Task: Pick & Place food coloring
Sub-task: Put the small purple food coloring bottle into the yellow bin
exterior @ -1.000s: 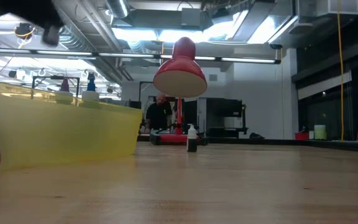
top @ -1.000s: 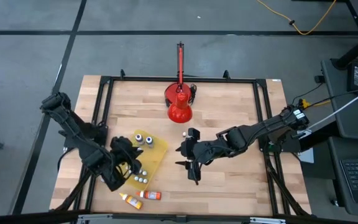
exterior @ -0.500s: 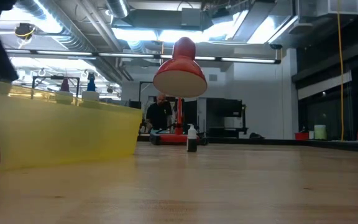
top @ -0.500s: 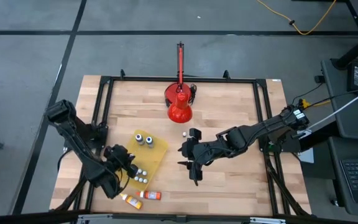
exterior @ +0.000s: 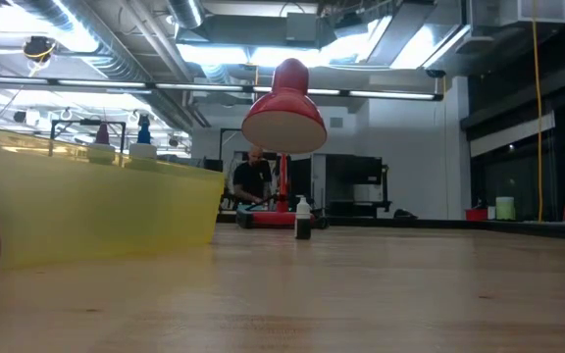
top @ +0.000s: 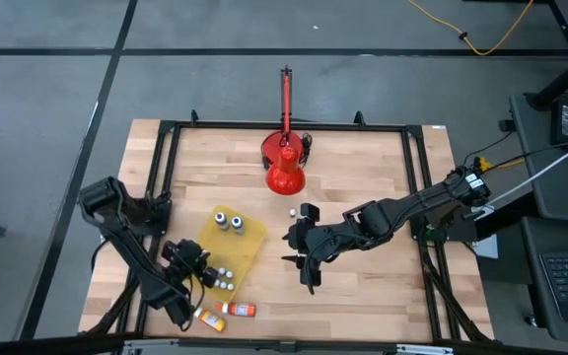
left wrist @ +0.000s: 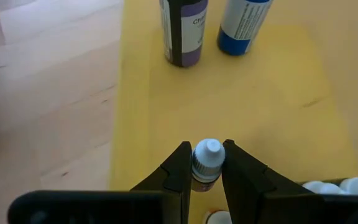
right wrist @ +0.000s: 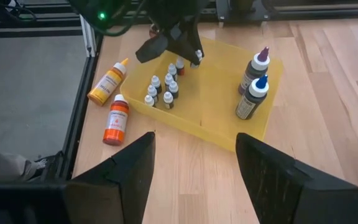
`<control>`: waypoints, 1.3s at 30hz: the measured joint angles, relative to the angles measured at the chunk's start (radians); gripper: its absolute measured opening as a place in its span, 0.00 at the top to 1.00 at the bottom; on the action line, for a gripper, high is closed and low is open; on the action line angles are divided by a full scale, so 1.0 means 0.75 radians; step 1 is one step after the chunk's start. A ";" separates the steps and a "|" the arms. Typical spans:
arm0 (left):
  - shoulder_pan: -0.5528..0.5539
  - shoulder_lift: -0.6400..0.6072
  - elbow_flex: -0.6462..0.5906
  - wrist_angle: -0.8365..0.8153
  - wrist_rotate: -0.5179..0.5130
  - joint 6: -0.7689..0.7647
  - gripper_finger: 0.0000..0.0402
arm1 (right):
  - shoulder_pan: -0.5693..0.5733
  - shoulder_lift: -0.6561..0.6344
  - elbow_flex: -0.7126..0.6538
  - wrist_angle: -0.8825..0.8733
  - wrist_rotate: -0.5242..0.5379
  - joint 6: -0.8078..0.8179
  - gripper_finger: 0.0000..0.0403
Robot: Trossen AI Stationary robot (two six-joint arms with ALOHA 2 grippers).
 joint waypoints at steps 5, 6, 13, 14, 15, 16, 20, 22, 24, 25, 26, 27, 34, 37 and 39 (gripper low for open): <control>0.000 0.049 0.000 0.068 0.006 0.008 0.84 | 0.000 0.000 0.000 0.006 0.000 0.002 0.44; 0.000 0.058 0.000 0.080 0.008 0.011 0.84 | 0.000 0.000 0.000 0.008 0.000 0.003 0.44; 0.002 0.105 0.000 0.100 0.032 0.011 0.84 | 0.000 0.000 0.000 0.017 0.000 0.033 0.44; 0.002 0.111 0.000 0.101 0.033 0.011 0.84 | 0.000 0.000 0.000 0.019 0.000 0.033 0.44; 0.002 0.116 0.000 0.103 0.033 0.011 0.84 | 0.000 0.000 0.000 0.021 0.000 0.032 0.44; 0.001 0.120 0.000 0.106 0.032 0.011 0.84 | 0.000 0.000 0.000 0.028 0.000 0.032 0.44; 0.001 0.118 0.000 0.118 0.028 0.031 0.84 | 0.000 0.000 0.000 0.044 0.000 0.031 0.44; 0.002 0.111 0.000 0.120 0.022 0.032 0.81 | 0.000 0.000 0.000 0.044 0.000 0.031 0.44; 0.001 0.102 0.000 0.129 0.007 0.034 0.76 | 0.000 0.000 0.000 0.044 0.000 0.032 0.44; 0.001 0.097 0.000 0.125 0.000 0.035 0.73 | 0.000 0.000 0.000 0.044 0.000 0.031 0.44; 0.002 0.093 0.000 0.124 -0.003 0.035 0.71 | 0.000 0.000 0.000 0.043 0.000 0.030 0.44; 0.002 0.089 0.000 0.124 -0.006 0.035 0.69 | 0.000 0.000 0.000 0.043 0.000 0.030 0.44; 0.003 0.052 0.000 0.075 -0.041 0.035 0.58 | 0.000 0.000 0.000 0.037 0.000 0.028 0.44; 0.003 0.016 0.000 0.028 -0.050 0.035 0.55 | 0.000 0.000 0.000 0.029 0.000 0.028 0.44; 0.003 -0.017 0.000 -0.004 -0.060 0.036 0.52 | 0.000 0.000 0.000 0.030 0.000 0.027 0.44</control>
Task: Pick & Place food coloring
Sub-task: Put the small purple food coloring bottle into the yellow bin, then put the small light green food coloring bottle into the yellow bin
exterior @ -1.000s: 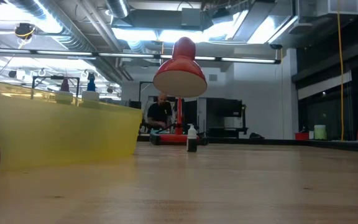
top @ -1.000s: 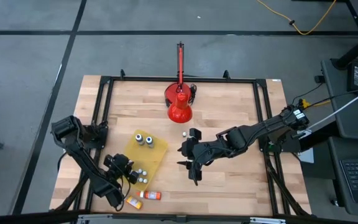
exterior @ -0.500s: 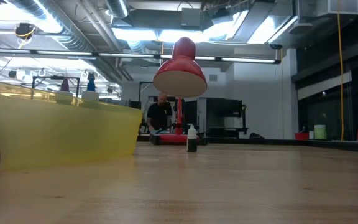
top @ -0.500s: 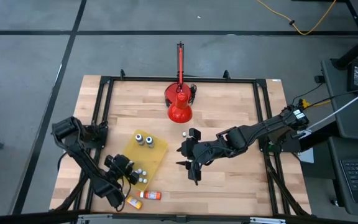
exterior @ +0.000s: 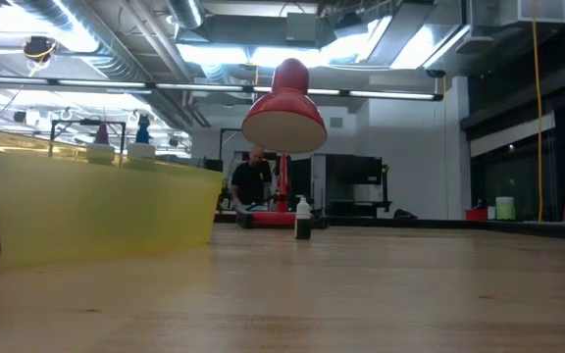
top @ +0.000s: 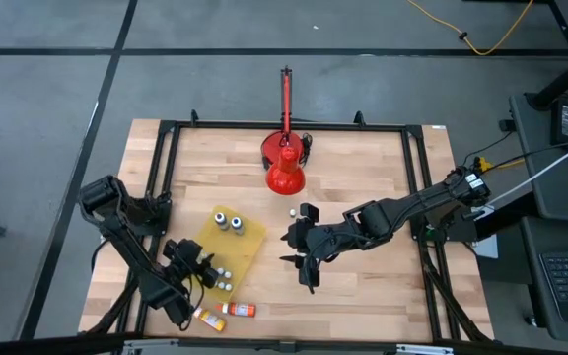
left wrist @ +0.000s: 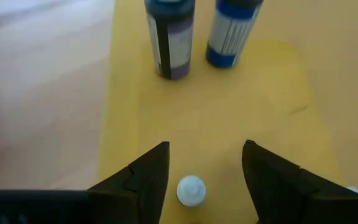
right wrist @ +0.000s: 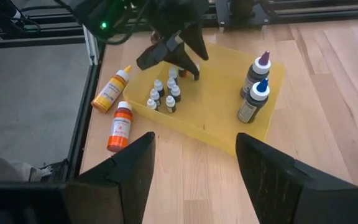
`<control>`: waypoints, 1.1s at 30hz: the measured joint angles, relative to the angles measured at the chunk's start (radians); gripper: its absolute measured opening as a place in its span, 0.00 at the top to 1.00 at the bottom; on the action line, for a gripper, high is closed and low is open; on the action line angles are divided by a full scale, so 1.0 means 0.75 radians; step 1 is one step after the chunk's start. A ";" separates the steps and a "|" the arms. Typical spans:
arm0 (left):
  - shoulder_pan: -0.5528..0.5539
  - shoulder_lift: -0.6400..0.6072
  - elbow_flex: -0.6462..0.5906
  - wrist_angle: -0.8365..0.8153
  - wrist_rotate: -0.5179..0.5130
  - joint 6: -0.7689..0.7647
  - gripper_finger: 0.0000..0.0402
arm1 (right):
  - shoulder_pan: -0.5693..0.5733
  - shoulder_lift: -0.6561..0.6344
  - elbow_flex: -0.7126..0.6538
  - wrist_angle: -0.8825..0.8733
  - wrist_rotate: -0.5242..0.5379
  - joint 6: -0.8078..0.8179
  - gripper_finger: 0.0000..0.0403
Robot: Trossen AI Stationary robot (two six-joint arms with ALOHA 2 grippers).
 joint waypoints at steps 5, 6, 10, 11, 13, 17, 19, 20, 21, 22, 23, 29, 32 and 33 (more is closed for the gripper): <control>0.001 -0.110 0.000 -0.045 -0.085 0.034 0.48 | 0.003 0.000 0.000 -0.026 0.078 0.018 0.44; 0.005 -0.140 0.000 -0.045 -0.110 0.058 0.47 | 0.007 -0.001 0.000 -0.056 0.118 0.039 0.44; 0.027 -0.278 0.000 -0.043 -0.198 0.177 0.44 | 0.025 -0.005 -0.061 -0.114 0.300 0.123 0.44; 0.034 -0.315 0.000 -0.042 -0.219 0.216 0.44 | 0.031 -0.004 -0.085 -0.117 0.335 0.151 0.44; 0.050 -0.393 0.000 -0.039 -0.263 0.305 0.42 | 0.043 -0.003 -0.140 -0.102 0.375 0.222 0.44; 0.095 -0.550 0.000 -0.038 -0.313 0.477 0.39 | 0.058 -0.002 -0.294 -0.037 0.439 0.484 0.44; 0.123 -0.629 0.000 -0.038 -0.323 0.552 0.37 | 0.070 -0.002 -0.370 0.015 0.481 0.610 0.44; 0.137 -0.668 0.000 -0.036 -0.331 0.586 0.36 | 0.075 -0.002 -0.413 0.056 0.498 0.649 0.43; 0.152 -0.707 0.000 -0.033 -0.342 0.616 0.34 | 0.082 -0.002 -0.460 0.106 0.518 0.671 0.43; 0.166 -0.744 0.001 -0.029 -0.351 0.644 0.33 | 0.090 -0.001 -0.505 0.159 0.534 0.674 0.42; 0.182 -0.781 0.001 -0.021 -0.355 0.670 0.32 | 0.097 -0.001 -0.552 0.223 0.564 0.673 0.42; 0.277 -0.986 0.001 0.134 -0.366 0.949 0.30 | 0.105 0.005 -0.842 0.606 0.759 0.662 0.43; 0.324 -1.063 0.001 0.273 -0.368 1.186 0.30 | 0.098 0.005 -0.996 0.804 0.811 0.662 0.45; 0.339 -1.083 0.001 0.329 -0.370 1.277 0.30 | 0.094 0.005 -1.048 0.856 0.821 0.665 0.45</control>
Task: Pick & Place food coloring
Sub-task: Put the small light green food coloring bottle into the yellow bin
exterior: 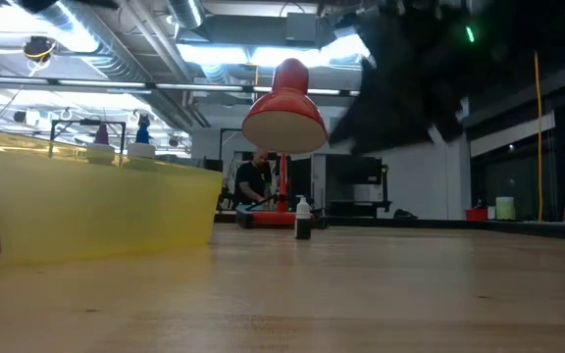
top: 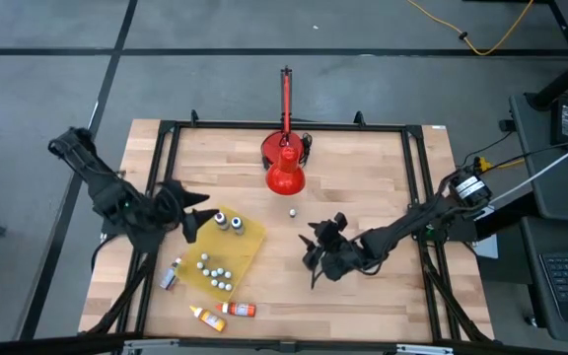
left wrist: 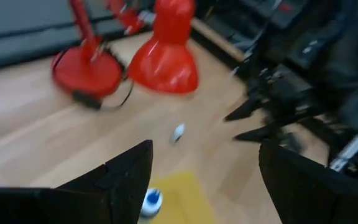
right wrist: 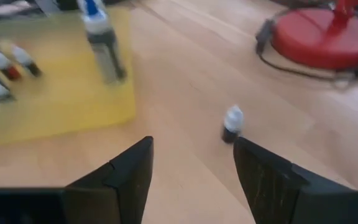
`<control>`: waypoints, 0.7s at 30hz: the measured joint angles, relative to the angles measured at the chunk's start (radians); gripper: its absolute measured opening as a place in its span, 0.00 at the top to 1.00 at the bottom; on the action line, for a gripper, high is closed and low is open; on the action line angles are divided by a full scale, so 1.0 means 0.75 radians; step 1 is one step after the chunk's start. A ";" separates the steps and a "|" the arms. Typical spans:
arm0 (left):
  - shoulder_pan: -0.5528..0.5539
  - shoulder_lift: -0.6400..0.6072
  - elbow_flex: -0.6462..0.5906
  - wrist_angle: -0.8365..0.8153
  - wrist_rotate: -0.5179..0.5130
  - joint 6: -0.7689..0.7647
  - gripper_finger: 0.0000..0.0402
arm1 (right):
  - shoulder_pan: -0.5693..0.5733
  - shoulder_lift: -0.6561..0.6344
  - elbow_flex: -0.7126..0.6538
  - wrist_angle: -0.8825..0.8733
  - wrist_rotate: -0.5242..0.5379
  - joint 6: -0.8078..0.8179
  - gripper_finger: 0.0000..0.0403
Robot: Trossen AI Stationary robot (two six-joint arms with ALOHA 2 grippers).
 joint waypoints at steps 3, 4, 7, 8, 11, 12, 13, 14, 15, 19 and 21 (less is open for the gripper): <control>0.051 -0.041 0.001 0.169 0.001 0.281 0.30 | -0.027 0.000 -0.135 0.185 0.005 0.003 0.46; 0.071 -0.049 0.001 0.222 0.008 0.372 0.31 | -0.039 0.001 -0.174 0.239 0.007 0.003 0.47; 0.128 -0.066 0.001 0.368 0.031 0.621 0.31 | -0.077 0.006 -0.259 0.331 0.004 -0.012 0.48; 0.147 -0.069 0.001 0.412 0.044 0.691 0.31 | -0.090 0.006 -0.276 0.346 -0.007 -0.027 0.49; 0.216 -0.070 0.001 0.532 0.099 0.878 0.31 | -0.135 0.007 -0.312 0.356 -0.035 -0.078 0.50; 0.241 -0.069 0.001 0.564 0.130 0.930 0.31 | -0.151 0.007 -0.316 0.364 -0.050 -0.109 0.50; 0.268 -0.069 0.001 0.592 0.165 0.974 0.31 | -0.165 0.007 -0.320 0.390 -0.080 -0.148 0.51; 0.298 -0.069 0.001 0.618 0.207 1.009 0.31 | -0.182 0.012 -0.321 0.416 -0.121 -0.191 0.51; 0.331 -0.067 0.001 0.640 0.248 1.039 0.31 | -0.199 0.020 -0.321 0.438 -0.169 -0.236 0.51; 0.457 -0.062 0.001 0.670 0.393 1.122 0.31 | -0.269 0.069 -0.321 0.561 -0.372 -0.403 0.51; 0.512 -0.062 0.001 0.675 0.468 1.149 0.31 | -0.296 0.098 -0.321 0.588 -0.424 -0.426 0.51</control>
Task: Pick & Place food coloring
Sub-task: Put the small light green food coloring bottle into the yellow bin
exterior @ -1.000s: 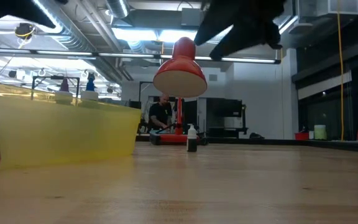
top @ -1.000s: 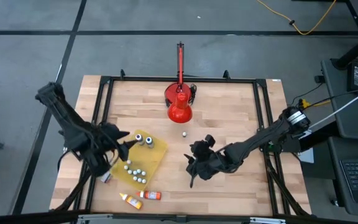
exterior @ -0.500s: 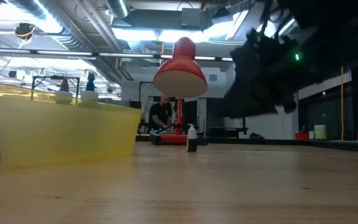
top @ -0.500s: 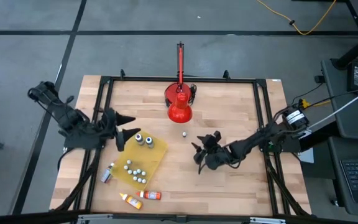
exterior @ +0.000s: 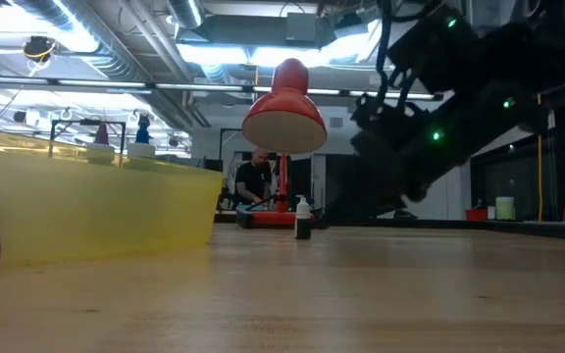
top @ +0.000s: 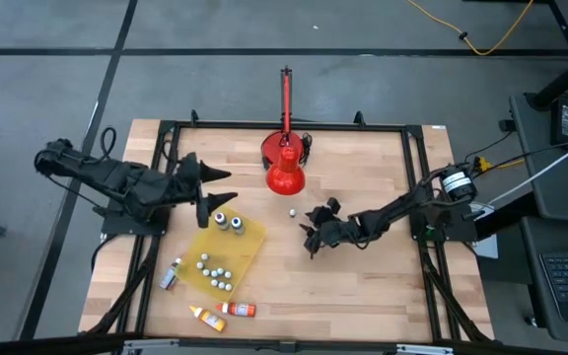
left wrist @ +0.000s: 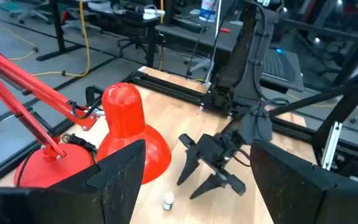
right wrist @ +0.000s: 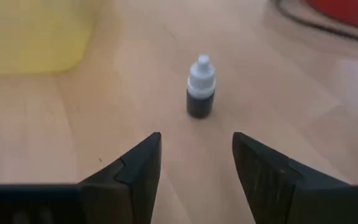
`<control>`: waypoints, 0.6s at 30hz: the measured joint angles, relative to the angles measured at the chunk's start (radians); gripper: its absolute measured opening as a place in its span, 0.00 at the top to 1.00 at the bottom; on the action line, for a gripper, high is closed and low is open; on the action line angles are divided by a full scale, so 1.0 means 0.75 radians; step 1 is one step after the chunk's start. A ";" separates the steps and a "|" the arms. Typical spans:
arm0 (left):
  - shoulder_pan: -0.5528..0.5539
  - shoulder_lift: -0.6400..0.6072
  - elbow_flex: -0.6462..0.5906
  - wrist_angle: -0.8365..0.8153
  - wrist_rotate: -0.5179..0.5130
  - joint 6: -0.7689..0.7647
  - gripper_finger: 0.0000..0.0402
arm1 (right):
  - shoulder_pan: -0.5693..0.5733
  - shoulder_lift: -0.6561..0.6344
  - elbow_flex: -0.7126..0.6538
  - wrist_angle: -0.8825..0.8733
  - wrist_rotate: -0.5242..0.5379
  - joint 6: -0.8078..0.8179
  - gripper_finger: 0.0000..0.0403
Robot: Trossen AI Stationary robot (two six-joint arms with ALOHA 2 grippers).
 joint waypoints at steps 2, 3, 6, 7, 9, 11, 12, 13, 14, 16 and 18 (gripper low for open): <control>0.049 0.000 0.000 0.000 0.071 0.017 0.31 | -0.023 0.024 0.000 0.024 -0.020 -0.023 0.51; 0.069 0.000 0.000 0.000 0.106 0.020 0.31 | -0.034 0.032 0.000 0.036 -0.028 -0.040 0.51; 0.121 0.000 0.000 0.001 0.204 0.032 0.31 | -0.072 0.064 0.000 0.093 -0.092 -0.130 0.51; 0.134 0.000 0.000 0.001 0.232 0.038 0.31 | -0.088 0.075 0.000 0.126 -0.135 -0.168 0.51; 0.156 0.000 0.000 0.000 0.282 0.053 0.31 | -0.121 0.092 0.000 0.170 -0.213 -0.231 0.51; 0.172 0.000 0.000 0.001 0.306 0.064 0.31 | -0.152 0.105 0.001 0.195 -0.264 -0.245 0.51; 0.179 0.000 0.000 0.001 0.314 0.071 0.31 | -0.168 0.107 0.001 0.192 -0.273 -0.244 0.51; 0.185 0.000 0.000 0.001 0.321 0.076 0.31 | -0.183 0.108 0.001 0.194 -0.277 -0.240 0.51; 0.191 0.000 0.000 0.001 0.332 0.081 0.31 | -0.195 0.109 0.001 0.198 -0.285 -0.241 0.51; 0.202 0.000 0.000 0.001 0.349 0.087 0.31 | -0.216 0.110 0.001 0.215 -0.305 -0.269 0.51; 0.209 0.000 0.000 0.001 0.355 0.089 0.31 | -0.229 0.110 0.001 0.243 -0.344 -0.315 0.51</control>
